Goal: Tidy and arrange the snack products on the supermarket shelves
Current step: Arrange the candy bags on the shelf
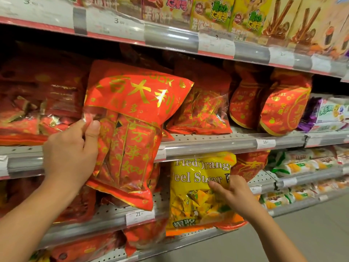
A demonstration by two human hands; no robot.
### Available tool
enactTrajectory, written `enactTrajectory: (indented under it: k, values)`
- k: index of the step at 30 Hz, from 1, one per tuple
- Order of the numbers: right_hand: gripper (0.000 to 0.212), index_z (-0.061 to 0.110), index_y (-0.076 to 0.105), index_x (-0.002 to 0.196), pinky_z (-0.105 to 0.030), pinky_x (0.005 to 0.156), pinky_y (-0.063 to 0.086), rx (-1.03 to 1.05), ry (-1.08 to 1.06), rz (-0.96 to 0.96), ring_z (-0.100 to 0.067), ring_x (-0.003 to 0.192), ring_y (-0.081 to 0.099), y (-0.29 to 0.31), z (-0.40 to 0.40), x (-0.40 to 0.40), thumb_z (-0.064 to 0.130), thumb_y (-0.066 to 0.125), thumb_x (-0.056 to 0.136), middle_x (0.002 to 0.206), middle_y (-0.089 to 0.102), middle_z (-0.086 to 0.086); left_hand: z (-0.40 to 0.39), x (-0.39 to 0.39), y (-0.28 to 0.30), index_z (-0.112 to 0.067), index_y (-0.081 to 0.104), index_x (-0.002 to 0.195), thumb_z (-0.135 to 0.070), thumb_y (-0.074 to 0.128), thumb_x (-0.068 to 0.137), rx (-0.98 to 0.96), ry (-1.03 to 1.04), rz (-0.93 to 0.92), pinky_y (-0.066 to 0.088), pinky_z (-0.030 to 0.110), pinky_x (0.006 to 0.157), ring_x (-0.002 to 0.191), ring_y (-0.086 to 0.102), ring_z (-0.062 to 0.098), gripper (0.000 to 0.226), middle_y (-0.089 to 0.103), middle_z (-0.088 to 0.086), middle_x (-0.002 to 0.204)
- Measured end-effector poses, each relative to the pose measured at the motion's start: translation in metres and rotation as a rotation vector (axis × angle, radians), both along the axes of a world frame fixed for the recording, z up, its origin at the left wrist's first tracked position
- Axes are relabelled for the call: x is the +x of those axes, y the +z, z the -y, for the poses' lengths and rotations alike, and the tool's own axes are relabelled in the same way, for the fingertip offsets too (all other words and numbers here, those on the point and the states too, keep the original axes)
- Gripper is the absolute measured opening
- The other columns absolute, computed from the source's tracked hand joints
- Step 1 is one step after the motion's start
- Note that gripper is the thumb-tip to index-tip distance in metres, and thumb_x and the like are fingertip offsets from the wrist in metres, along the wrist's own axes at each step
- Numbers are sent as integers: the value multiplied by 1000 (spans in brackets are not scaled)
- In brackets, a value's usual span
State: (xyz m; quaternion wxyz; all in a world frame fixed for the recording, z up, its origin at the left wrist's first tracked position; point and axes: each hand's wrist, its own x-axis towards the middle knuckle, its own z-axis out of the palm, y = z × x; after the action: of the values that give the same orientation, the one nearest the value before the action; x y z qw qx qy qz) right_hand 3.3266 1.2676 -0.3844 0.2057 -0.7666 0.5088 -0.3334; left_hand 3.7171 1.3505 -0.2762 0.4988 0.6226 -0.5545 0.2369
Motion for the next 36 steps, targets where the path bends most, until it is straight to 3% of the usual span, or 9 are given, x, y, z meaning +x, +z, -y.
enactTrajectory:
  k: [5, 8, 11, 13, 19, 23, 27, 33, 36]
  values:
    - [59, 20, 68, 97, -43, 71, 54, -158, 97, -375, -17, 80, 66, -4, -22, -18, 73, 42, 94, 91, 71, 5, 2, 3, -3, -4, 58, 78, -34, 41, 104, -25, -1, 25, 29, 36, 54, 51, 54, 43, 43, 53, 19, 55]
    - [61, 27, 69, 102, -36, 69, 50, -246, 75, -525, -14, 82, 62, 2, -35, -24, 76, 33, 93, 94, 66, 9, 2, 4, -5, -6, 56, 76, -36, 40, 104, -30, -37, 7, 37, 40, 53, 54, 56, 43, 44, 55, 19, 57]
    - [31, 46, 63, 105, -25, 59, 39, -295, 68, -468, -9, 76, 58, 11, -51, -23, 67, 47, 89, 86, 61, 14, 3, 5, -9, -2, 66, 88, -37, 42, 102, -49, -85, -7, 44, 45, 56, 61, 62, 47, 44, 62, 24, 64]
    - [17, 65, 55, 108, -29, 64, 48, -235, 109, -402, -7, 79, 61, 15, -58, -22, 61, 55, 91, 89, 64, 14, 0, 4, -12, 0, 66, 89, -37, 42, 100, -43, -108, 22, 42, 43, 57, 62, 62, 46, 45, 63, 24, 65]
    - [50, 30, 69, 109, -38, 74, 55, -144, 201, -387, -6, 87, 66, 17, -69, -8, 73, 49, 92, 96, 70, 15, -11, 13, -7, -14, 56, 77, -47, 40, 99, 83, -266, -45, 27, 34, 60, 61, 49, 23, 43, 50, -9, 61]
    - [41, 38, 66, 116, -36, 77, 56, -154, 261, -398, -2, 94, 67, 30, -82, 12, 68, 51, 93, 104, 71, 21, -41, 15, -14, -12, 72, 115, -32, 51, 100, 55, -338, -89, 40, 25, 89, 110, 58, 12, 33, 67, -7, 114]
    - [51, 29, 68, 107, -39, 74, 56, -122, 264, -398, -8, 89, 68, 32, -88, 27, 74, 50, 91, 100, 72, 14, -96, 26, -42, -26, 54, 68, -43, 46, 101, 111, -163, -297, 30, 40, 58, 60, 54, 20, 37, 56, -3, 59]
    - [39, 27, 74, 92, -17, 65, 52, -108, 314, -363, 2, 71, 67, 34, -109, 85, 63, 62, 85, 80, 72, 21, -180, 69, -98, -7, 61, 77, -48, 46, 102, 89, -58, -534, 38, 34, 58, 62, 49, 23, 50, 56, 15, 62]
    - [40, 21, 71, 70, -14, 51, 42, -21, 324, -321, 1, 54, 60, 27, -116, 125, 58, 68, 85, 61, 66, 20, -214, 95, -131, -7, 57, 72, -58, 47, 99, 61, -2, -644, 35, 39, 52, 52, 39, 11, 59, 51, 22, 61]
